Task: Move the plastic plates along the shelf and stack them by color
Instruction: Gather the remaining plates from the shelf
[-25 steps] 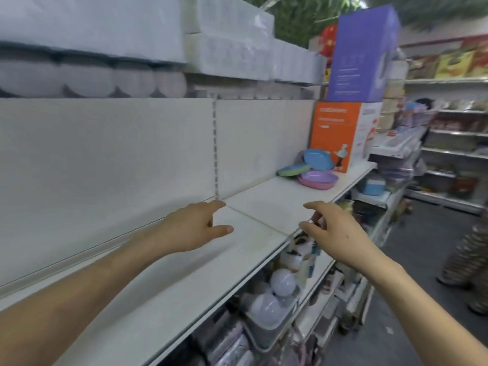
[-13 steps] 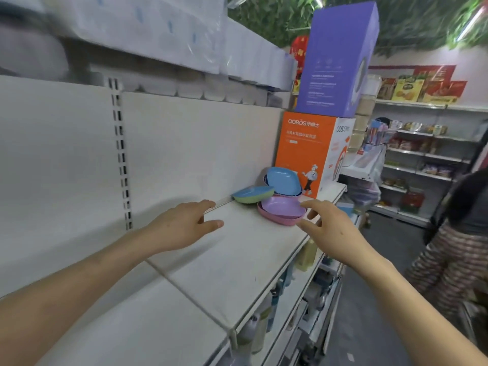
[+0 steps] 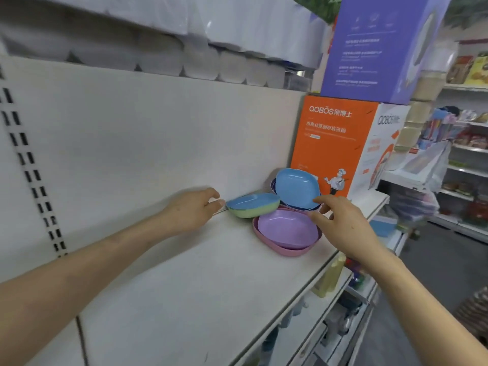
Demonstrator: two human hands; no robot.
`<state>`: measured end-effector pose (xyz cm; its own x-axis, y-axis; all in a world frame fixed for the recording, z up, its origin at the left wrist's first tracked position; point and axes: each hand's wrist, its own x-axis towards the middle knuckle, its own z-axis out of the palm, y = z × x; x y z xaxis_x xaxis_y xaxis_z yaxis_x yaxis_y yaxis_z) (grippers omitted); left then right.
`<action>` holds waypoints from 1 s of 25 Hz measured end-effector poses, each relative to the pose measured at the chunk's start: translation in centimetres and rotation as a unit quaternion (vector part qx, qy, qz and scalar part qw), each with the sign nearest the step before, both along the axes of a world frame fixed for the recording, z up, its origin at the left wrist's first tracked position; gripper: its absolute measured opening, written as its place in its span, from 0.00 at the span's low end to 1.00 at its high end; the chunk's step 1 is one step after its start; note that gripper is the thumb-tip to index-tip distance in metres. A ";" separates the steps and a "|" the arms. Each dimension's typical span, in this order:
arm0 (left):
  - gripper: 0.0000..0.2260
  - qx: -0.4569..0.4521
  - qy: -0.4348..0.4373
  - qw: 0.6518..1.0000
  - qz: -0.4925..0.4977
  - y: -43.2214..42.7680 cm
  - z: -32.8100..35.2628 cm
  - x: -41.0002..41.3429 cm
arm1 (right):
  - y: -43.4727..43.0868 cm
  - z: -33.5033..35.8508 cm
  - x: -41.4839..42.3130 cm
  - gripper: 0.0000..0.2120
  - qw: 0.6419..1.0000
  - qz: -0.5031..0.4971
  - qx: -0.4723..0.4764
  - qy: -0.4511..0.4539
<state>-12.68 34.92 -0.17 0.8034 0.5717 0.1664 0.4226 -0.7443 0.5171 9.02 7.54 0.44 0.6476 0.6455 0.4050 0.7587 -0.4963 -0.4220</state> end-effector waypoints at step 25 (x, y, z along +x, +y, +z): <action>0.08 0.127 0.116 0.966 0.194 -3.7 3.1 6.8 | 8.1 -1.6 14.5 0.09 0.967 0.019 -0.139 -0.212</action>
<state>-5.89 31.24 2.95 0.5696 0.8012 0.1832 0.7774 -0.5976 0.1965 23.53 15.68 -1.19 0.4350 0.7872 0.4372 0.8541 -0.5144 0.0764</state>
